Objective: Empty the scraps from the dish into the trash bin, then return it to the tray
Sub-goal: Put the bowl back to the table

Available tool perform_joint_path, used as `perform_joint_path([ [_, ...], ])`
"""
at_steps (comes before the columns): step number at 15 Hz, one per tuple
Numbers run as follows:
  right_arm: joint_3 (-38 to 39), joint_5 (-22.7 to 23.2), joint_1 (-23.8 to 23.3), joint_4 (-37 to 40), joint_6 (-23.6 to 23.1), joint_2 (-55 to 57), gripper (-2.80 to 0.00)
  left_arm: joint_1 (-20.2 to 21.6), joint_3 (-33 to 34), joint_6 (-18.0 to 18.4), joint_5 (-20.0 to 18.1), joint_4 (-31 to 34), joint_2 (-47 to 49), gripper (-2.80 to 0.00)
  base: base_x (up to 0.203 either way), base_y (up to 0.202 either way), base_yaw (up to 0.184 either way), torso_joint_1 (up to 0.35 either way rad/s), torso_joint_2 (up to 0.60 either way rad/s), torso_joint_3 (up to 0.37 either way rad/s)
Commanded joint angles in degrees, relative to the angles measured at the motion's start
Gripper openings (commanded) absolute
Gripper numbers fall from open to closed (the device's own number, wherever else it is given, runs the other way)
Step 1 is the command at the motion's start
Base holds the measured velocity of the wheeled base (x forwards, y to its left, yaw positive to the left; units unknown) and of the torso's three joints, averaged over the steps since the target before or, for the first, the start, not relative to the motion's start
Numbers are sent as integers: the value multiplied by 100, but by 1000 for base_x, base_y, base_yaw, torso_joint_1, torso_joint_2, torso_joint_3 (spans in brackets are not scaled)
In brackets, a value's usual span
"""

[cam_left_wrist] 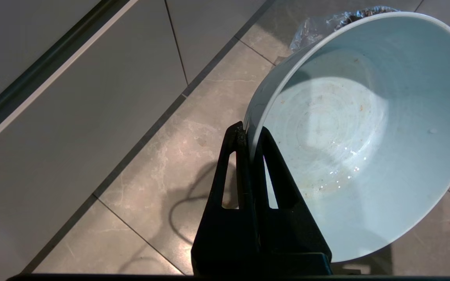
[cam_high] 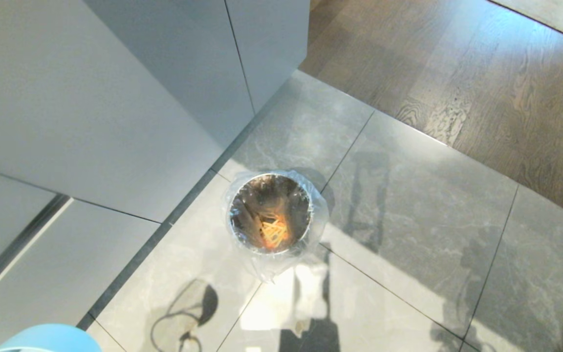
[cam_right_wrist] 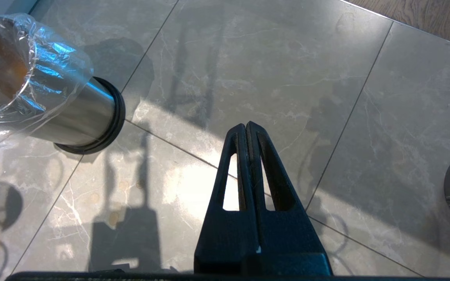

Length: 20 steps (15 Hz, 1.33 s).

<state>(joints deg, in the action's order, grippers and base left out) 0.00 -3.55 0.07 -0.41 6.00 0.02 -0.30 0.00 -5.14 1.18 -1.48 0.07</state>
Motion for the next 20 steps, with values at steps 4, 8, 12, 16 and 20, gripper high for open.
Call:
perform_joint_path([
  [4,0,-2,1,-2,1,-2,-280,-3,0,-4,5,-2,1,-280,0,0,0,0,0,0],
  [8,0,3,1,-2,7,-2,-280,4,0,-4,5,-2,1,-280,0,0,0,0,0,0],
  [12,0,-6,1,-2,6,-2,-280,4,0,-4,5,-2,1,-280,0,0,0,0,0,0],
  [16,0,-6,1,-2,-2,-2,-280,-1,0,-4,5,-2,1,-280,0,0,0,0,0,0],
  [20,0,-5,1,-2,-2,-2,-280,-5,0,-22,5,-2,1,-280,0,0,0,0,0,0],
])
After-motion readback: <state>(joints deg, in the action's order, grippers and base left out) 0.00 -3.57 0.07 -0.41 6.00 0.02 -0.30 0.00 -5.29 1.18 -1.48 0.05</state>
